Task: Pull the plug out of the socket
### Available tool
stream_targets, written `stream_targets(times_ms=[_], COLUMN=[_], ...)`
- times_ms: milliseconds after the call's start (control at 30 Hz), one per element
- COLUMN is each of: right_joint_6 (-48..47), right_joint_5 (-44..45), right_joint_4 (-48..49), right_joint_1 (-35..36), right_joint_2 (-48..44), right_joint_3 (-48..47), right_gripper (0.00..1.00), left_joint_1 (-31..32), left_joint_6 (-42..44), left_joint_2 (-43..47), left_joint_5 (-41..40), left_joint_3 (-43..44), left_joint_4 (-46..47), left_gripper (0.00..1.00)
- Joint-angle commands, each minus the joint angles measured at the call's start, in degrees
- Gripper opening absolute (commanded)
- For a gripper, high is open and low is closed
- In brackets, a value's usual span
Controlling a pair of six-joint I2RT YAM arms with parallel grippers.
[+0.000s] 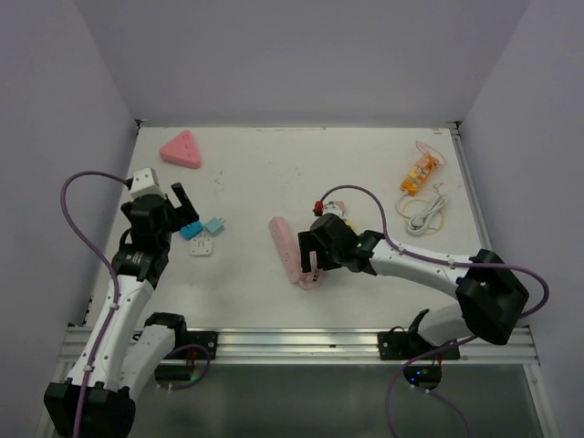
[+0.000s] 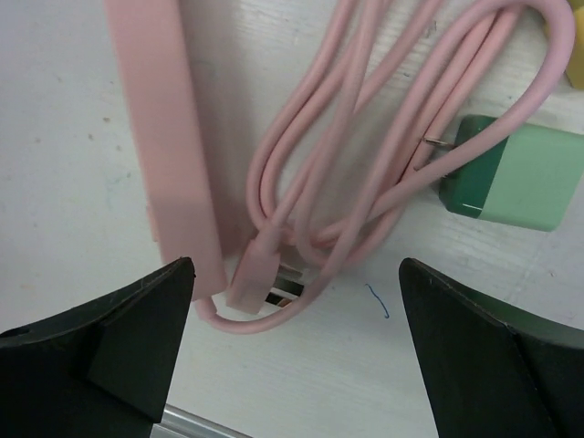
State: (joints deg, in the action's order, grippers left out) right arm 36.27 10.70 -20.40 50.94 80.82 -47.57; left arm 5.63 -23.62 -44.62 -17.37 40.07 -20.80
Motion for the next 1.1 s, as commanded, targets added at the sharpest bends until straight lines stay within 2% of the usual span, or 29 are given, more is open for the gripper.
stream_targets(times_ms=[0,400,500,533,567,667,900,933,1067], right_joint_6=[3.01,-0.5,-1.29,-1.64,-1.73,-2.08,-4.45,-4.37,-2.35], right_joint_5=[3.63,-6.21,-7.27,-6.92,-6.57,-5.96,-4.2,-3.76,-0.95], right_joint_4=[-0.35,9.41,10.56,10.47,10.21,9.07,4.07,2.32,-0.86], right_joint_1=[-0.05,0.39,0.65,0.65,0.65,0.65,0.65,0.57,0.57], right_joint_2=[2.23,12.61,14.27,14.98,15.68,18.06,16.48,16.04,13.06], right_joint_3=[0.81,-3.58,-4.72,-5.51,-5.95,-8.15,-11.75,-12.62,-13.86], right_gripper=[0.99,0.98,0.91,0.82,0.78,0.75,0.8,0.86,0.99], left_joint_1=[-0.44,-0.44,-0.44,-0.44,-0.44,-0.44,-0.44,-0.44,-0.44], left_joint_6=[2.0,2.0,2.0,2.0,2.0,1.91,2.0,2.0,2.0], left_joint_2=[-0.38,-0.29,-0.47,-0.55,-0.73,-0.73,-0.64,-0.64,-0.73], left_joint_5=[-0.65,-1.62,-1.18,-0.74,-0.48,-0.39,-0.65,-0.65,-0.48], left_joint_3=[-0.35,-0.61,-0.61,-0.61,-0.61,-0.61,-0.61,-0.61,-0.7], left_joint_4=[2.16,1.81,1.72,1.72,1.72,1.72,1.46,1.46,1.37], left_gripper=[1.0,1.0,1.0,1.0,1.0,1.0,1.0,1.0,1.0])
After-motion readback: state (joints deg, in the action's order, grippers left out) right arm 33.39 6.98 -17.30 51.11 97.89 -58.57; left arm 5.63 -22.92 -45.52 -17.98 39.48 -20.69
